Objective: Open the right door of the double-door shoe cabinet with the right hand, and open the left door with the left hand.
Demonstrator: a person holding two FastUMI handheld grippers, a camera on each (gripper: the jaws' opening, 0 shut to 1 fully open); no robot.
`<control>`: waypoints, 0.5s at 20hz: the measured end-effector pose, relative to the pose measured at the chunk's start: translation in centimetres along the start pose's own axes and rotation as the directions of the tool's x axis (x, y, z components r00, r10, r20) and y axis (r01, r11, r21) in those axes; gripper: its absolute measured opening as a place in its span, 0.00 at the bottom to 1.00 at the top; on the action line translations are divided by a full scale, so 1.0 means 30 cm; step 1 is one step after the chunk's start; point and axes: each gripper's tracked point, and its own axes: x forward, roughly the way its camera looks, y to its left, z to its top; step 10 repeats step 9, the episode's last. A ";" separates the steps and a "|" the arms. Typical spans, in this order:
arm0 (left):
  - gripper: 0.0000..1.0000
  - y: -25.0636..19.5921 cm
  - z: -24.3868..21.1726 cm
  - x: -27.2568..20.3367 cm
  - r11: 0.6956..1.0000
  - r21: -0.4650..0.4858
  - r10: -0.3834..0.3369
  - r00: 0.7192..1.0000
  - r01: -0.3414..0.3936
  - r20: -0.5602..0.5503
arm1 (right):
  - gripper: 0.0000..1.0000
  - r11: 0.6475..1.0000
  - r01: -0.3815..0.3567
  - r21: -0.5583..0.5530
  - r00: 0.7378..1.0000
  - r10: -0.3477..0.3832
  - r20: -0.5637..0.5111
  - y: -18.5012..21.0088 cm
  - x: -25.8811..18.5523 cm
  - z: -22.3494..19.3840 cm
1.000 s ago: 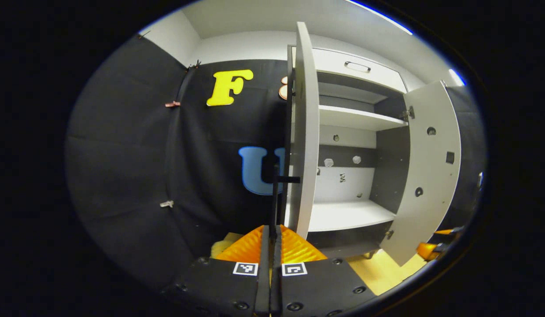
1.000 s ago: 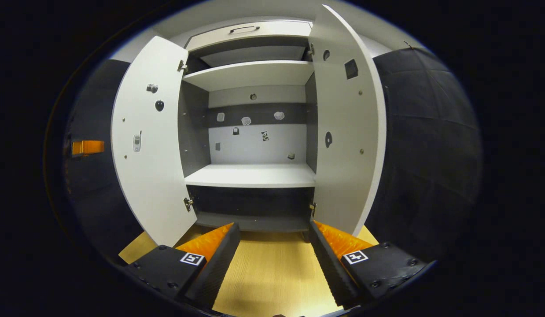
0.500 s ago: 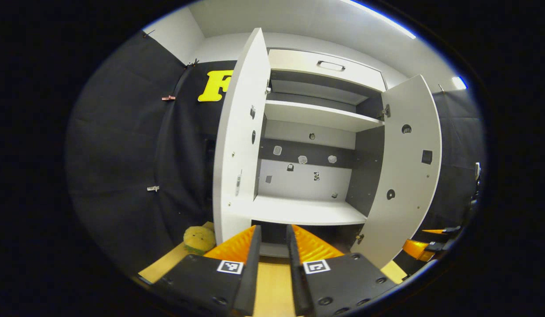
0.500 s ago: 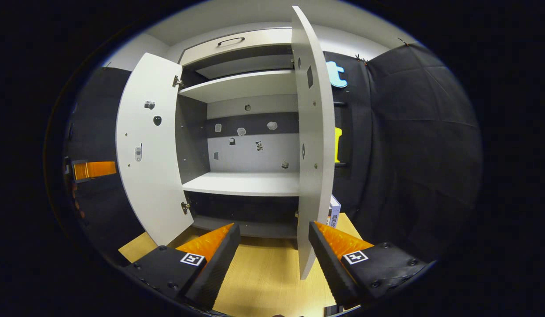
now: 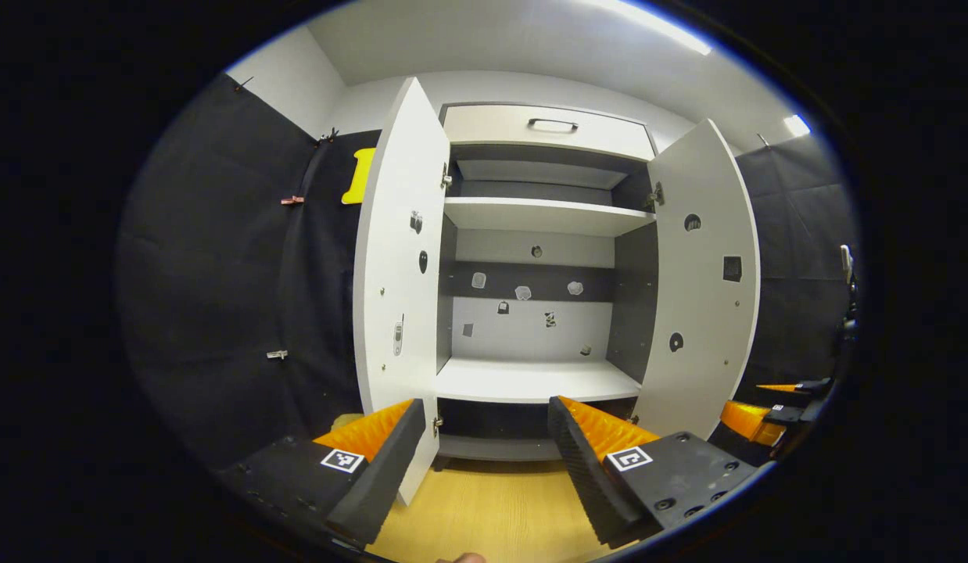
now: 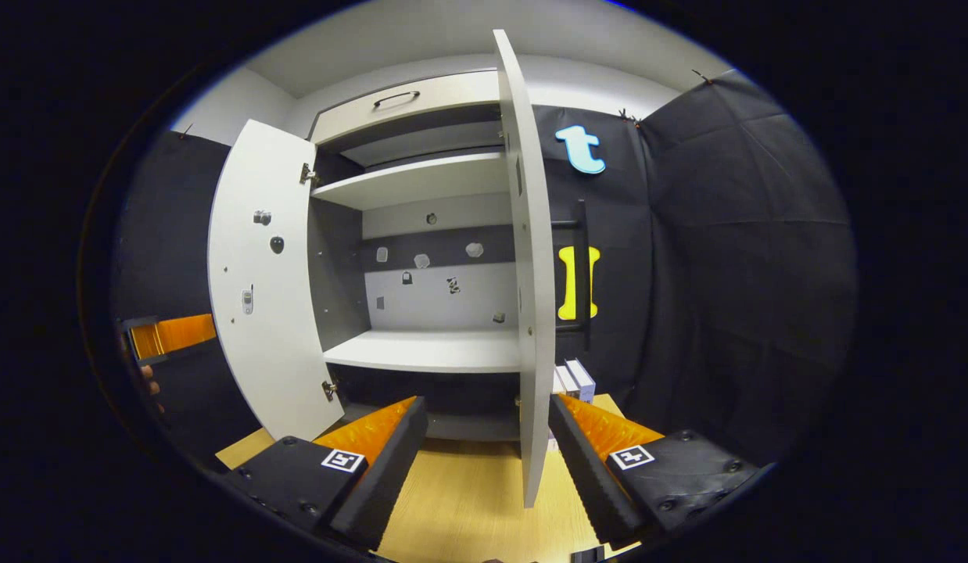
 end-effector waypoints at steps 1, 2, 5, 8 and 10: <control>0.97 0.008 -0.004 -0.008 1.000 0.008 -0.008 1.000 0.008 0.001 | 0.98 1.000 0.017 -0.001 1.000 -0.017 0.000 0.005 -0.004 -0.004; 0.97 0.014 -0.002 -0.019 1.000 0.011 -0.020 1.000 0.019 0.011 | 0.96 1.000 0.026 0.001 1.000 -0.026 0.009 0.014 -0.018 0.003; 0.96 0.033 -0.007 -0.044 0.999 0.008 -0.049 0.998 0.049 0.036 | 0.96 0.999 0.043 -0.002 0.998 -0.043 0.043 0.052 -0.063 0.011; 0.97 0.056 -0.022 -0.068 0.997 -0.002 -0.073 0.997 0.073 0.030 | 0.96 0.999 0.047 -0.015 0.998 -0.046 0.041 0.104 -0.105 -0.009; 0.97 0.063 -0.020 -0.072 0.997 -0.002 -0.082 0.996 0.082 0.036 | 0.96 0.999 0.046 -0.017 0.998 -0.045 0.038 0.120 -0.113 -0.020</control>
